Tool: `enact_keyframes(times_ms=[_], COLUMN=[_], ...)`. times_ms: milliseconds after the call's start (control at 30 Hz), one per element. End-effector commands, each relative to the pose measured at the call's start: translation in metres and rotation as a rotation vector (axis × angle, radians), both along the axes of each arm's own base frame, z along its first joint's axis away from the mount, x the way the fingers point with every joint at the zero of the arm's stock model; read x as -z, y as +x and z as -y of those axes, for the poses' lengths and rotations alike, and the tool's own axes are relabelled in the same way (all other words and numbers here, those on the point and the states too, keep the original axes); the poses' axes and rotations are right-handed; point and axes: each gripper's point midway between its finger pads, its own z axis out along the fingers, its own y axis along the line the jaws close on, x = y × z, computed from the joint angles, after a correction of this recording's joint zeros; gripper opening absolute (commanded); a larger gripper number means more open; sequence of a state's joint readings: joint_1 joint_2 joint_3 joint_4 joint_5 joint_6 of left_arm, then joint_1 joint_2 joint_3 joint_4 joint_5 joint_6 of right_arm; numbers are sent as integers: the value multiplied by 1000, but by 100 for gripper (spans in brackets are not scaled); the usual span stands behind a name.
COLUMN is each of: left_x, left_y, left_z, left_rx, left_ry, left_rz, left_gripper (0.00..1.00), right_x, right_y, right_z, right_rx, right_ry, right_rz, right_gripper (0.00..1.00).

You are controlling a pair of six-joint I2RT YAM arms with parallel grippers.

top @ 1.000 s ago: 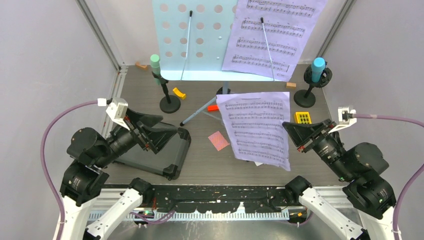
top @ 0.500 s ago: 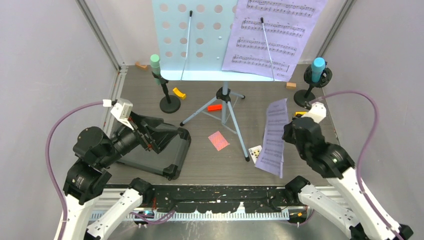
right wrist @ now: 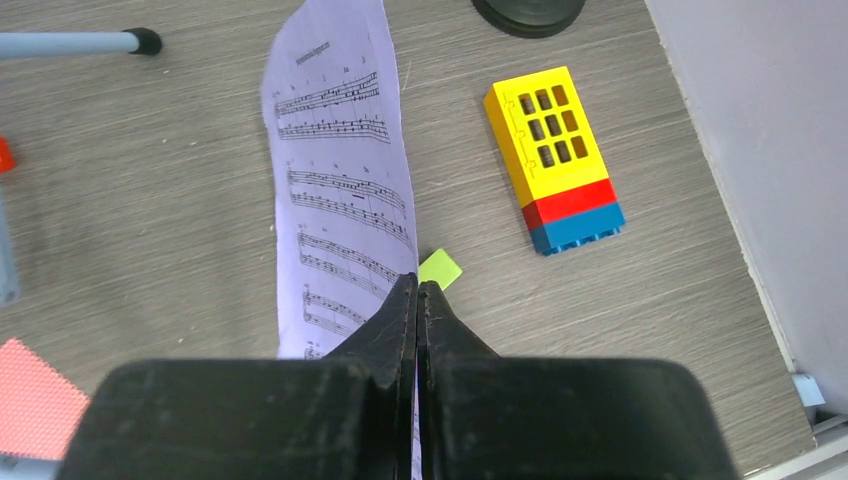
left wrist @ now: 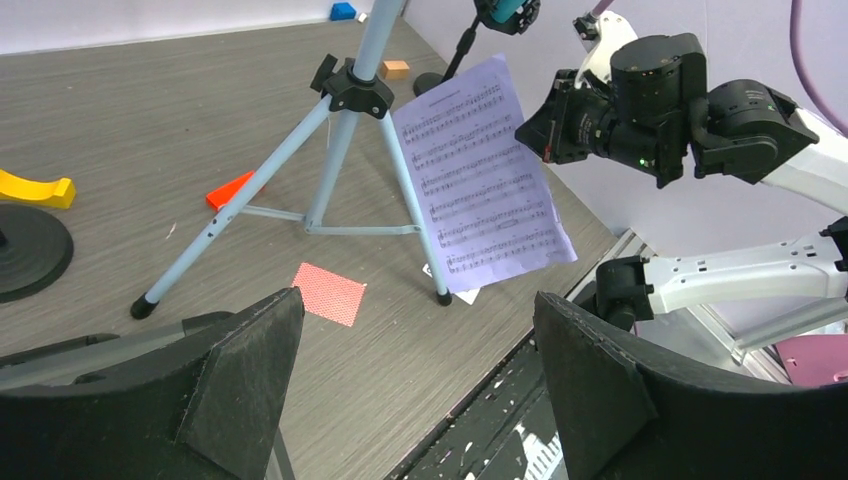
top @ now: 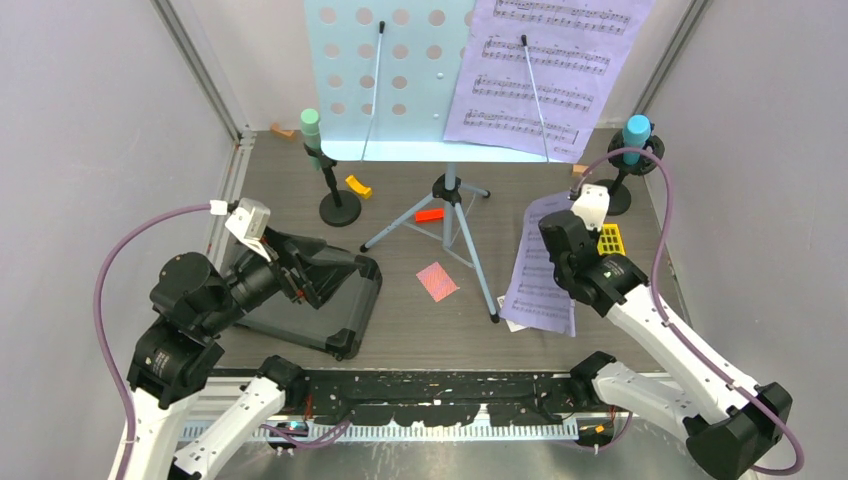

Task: Pack up the instrument practice props

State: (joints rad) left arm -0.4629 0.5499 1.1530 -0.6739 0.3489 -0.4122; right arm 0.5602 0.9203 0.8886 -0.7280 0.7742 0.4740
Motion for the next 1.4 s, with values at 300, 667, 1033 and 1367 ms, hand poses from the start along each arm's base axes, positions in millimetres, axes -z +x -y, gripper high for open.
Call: enact_keyframes(times_ms=[300, 667, 1033, 1367], left_x=[2, 7, 9, 13], left_y=[3, 2, 0, 4], left_z=[-1, -1, -7, -11], left_rx=[-3, -4, -27, -57], left_ry=[27, 31, 47, 57], left_rz=[11, 3, 3, -11], left_gripper=[88, 87, 88, 88], right_x=[26, 35, 31, 3], right_y=[44, 77, 80, 52], right_z=[11, 27, 31, 35], right_rx=[-13, 46, 38, 105], right_ry=[-76, -229, -288, -121], right_rz=[41, -27, -53, 64], right_gripper=[0, 1, 52, 56])
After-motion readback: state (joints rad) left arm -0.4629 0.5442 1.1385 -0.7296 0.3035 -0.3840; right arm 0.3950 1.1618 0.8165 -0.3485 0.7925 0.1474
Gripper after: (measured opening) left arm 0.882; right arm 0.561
